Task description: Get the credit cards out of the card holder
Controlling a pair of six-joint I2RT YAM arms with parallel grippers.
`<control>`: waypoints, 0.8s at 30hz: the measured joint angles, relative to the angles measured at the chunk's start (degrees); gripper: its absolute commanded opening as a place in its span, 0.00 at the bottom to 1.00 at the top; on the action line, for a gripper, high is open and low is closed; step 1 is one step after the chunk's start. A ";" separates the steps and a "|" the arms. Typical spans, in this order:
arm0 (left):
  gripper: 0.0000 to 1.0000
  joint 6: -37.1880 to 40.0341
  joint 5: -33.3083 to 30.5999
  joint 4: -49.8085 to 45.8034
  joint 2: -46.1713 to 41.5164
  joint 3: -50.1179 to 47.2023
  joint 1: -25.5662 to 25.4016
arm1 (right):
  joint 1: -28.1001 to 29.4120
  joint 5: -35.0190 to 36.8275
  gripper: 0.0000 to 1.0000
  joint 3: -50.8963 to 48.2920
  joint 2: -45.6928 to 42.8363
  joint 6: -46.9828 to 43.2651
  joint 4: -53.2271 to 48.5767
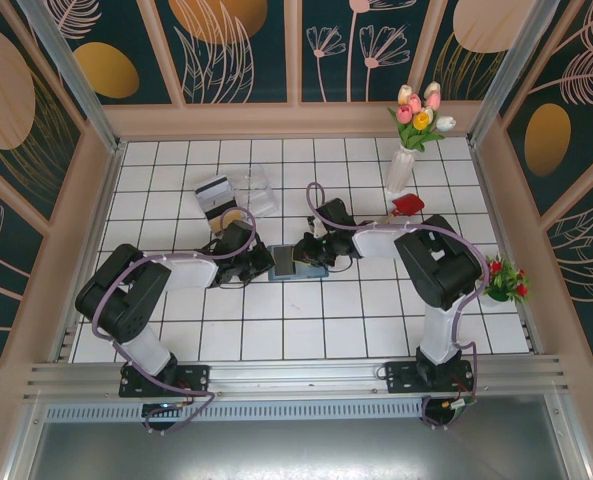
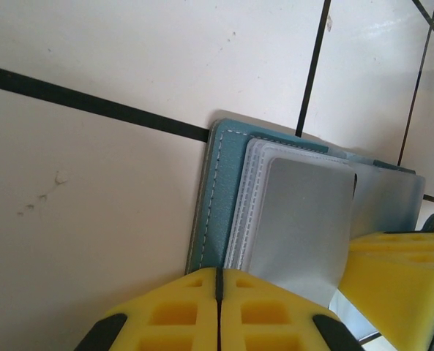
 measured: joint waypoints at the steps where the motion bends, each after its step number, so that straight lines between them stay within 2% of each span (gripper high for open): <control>1: 0.08 0.00 0.02 0.07 0.02 0.00 0.00 | -0.04 -0.26 0.18 0.09 0.07 -0.22 -0.02; 9: 0.08 0.02 0.07 0.37 0.20 0.00 0.00 | -0.22 -0.96 0.18 0.59 0.42 -1.51 -0.48; 13: 0.12 0.09 0.07 0.39 0.22 0.00 0.00 | -0.22 -1.16 0.17 0.81 0.61 -2.05 -0.63; 24: 0.13 0.22 0.04 0.52 0.31 0.00 0.00 | -0.24 -1.09 0.02 0.83 0.70 -2.54 -0.76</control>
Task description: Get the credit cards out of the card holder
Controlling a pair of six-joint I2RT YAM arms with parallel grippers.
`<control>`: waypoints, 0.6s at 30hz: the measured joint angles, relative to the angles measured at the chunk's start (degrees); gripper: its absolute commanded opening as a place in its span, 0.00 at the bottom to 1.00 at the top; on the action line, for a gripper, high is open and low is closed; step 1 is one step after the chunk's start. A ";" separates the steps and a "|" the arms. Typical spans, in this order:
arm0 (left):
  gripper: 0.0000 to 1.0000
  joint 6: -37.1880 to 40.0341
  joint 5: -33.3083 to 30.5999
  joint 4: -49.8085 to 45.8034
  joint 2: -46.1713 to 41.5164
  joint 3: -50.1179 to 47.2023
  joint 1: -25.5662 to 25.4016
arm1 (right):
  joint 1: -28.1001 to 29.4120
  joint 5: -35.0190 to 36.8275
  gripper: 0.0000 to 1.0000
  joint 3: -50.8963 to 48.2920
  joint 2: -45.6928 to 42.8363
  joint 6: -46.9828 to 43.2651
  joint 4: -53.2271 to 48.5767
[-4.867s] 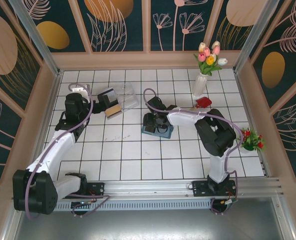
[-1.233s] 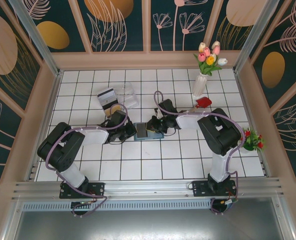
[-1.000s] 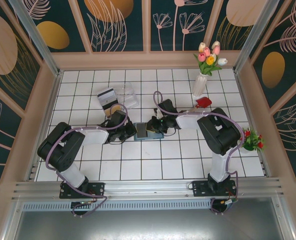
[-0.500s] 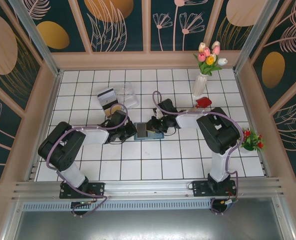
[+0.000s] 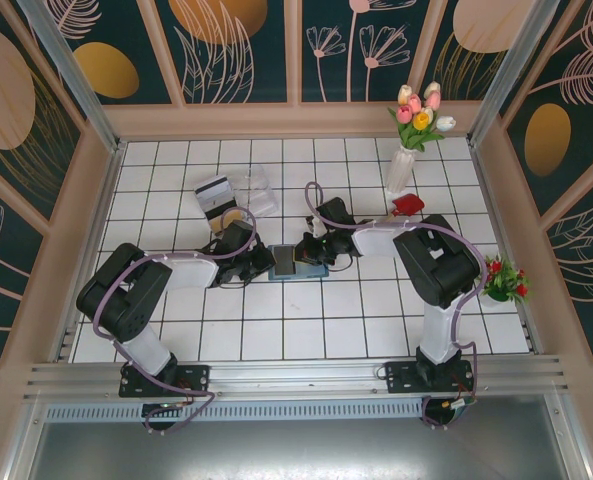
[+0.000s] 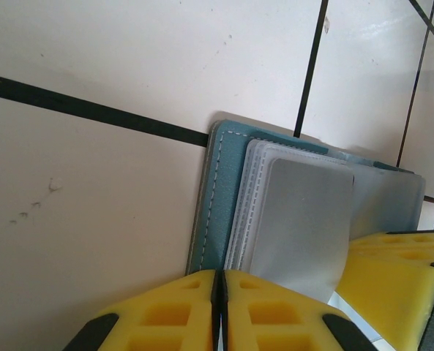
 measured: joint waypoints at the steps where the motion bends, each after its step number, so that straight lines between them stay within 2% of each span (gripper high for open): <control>1: 0.14 0.00 -0.02 0.00 0.00 0.00 0.00 | -0.02 0.02 0.02 0.00 0.00 0.00 -0.02; 7: 0.17 0.42 -0.02 0.04 0.00 0.00 0.00 | -0.07 0.72 0.00 -0.07 -0.81 0.00 -0.72; 18: 0.16 1.16 -0.04 -0.04 0.00 0.13 -0.02 | -0.87 1.33 0.01 -0.72 -2.29 -0.24 -2.19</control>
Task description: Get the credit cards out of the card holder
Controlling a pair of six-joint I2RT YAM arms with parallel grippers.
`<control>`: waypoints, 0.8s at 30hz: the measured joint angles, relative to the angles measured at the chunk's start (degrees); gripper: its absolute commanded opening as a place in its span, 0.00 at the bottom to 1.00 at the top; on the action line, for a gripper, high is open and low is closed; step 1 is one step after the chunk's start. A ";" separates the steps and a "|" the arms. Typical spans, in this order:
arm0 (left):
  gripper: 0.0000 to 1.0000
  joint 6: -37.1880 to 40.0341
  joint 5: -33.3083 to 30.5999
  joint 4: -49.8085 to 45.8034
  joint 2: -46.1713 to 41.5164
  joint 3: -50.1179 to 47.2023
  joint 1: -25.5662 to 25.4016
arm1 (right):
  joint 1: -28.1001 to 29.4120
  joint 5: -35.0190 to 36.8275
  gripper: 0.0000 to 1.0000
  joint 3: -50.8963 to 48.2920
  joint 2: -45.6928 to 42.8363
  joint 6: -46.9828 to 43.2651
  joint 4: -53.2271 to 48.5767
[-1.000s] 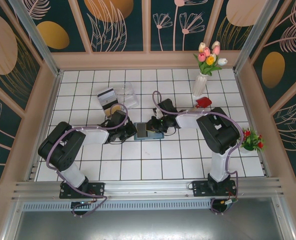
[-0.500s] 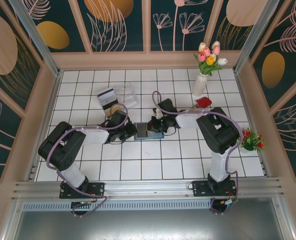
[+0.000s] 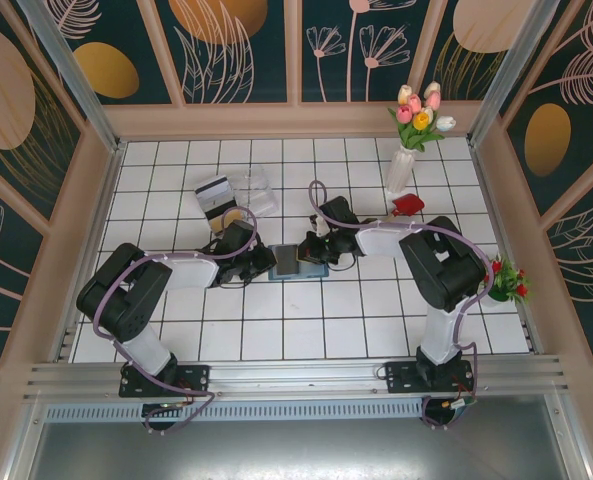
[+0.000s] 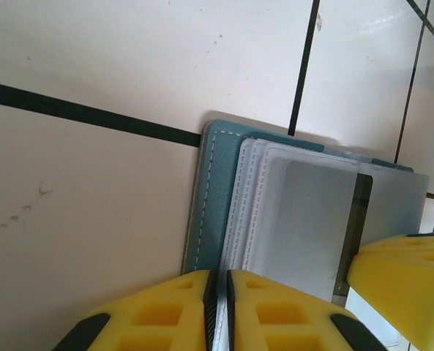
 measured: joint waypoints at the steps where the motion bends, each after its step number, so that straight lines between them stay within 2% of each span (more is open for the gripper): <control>1: 0.15 0.15 -0.02 -0.24 0.00 0.13 0.00 | 0.00 0.04 0.01 0.00 0.00 0.00 -0.11; 4: 0.15 0.74 -0.44 -1.49 -0.31 0.61 -0.02 | 0.00 0.55 0.01 0.02 0.00 -0.11 -0.59; 12: 0.12 1.84 -0.83 -3.80 -2.71 1.03 -0.09 | -0.04 0.83 0.10 -0.66 -0.39 0.09 -0.28; 18: 0.11 2.08 -0.48 -3.06 -5.99 1.01 -0.09 | -0.11 0.66 0.30 -0.74 -0.39 0.74 0.15; 24: 0.08 1.55 4.31 2.78 -5.16 0.72 -0.11 | -0.13 0.37 0.31 -0.87 -0.39 0.74 0.87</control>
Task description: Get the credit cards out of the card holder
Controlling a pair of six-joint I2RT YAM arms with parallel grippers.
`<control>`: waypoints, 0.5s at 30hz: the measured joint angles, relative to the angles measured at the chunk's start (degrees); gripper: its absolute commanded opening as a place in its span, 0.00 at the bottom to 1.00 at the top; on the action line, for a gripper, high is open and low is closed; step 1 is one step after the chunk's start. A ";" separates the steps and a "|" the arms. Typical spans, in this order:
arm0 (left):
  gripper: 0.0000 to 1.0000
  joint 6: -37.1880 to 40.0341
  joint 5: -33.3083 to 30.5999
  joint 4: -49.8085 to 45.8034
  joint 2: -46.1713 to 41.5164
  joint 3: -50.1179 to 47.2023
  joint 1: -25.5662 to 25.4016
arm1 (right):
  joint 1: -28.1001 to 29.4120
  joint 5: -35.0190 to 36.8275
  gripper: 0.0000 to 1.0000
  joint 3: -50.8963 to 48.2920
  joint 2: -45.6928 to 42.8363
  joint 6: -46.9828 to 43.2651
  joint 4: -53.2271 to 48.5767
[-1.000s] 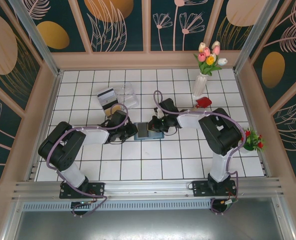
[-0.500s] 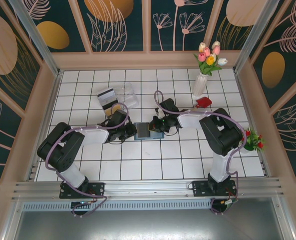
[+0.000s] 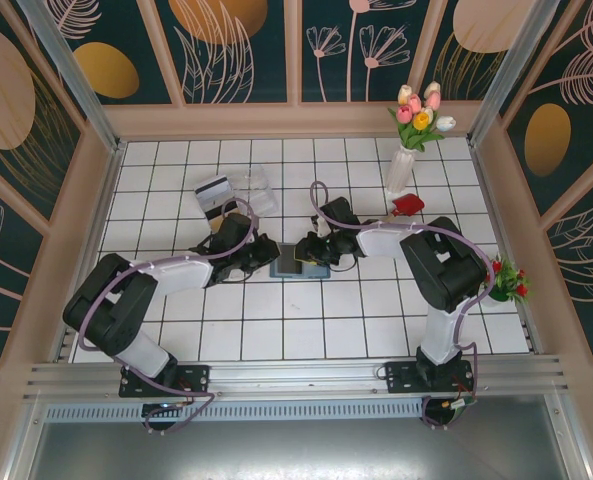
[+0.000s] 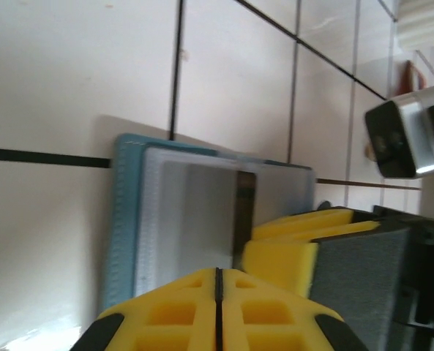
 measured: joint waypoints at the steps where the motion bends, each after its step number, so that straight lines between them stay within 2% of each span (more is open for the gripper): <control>1: 0.08 -0.09 0.87 1.07 0.72 0.02 0.00 | -0.02 0.00 0.30 0.00 0.00 0.00 0.00; 6: 0.05 -0.15 2.58 1.73 4.09 0.20 -0.15 | -0.07 0.04 0.27 -0.11 0.00 0.20 0.02; 15: 0.04 -0.83 0.46 0.22 6.03 0.55 -0.15 | -0.13 -0.02 0.27 -0.22 0.00 0.17 0.17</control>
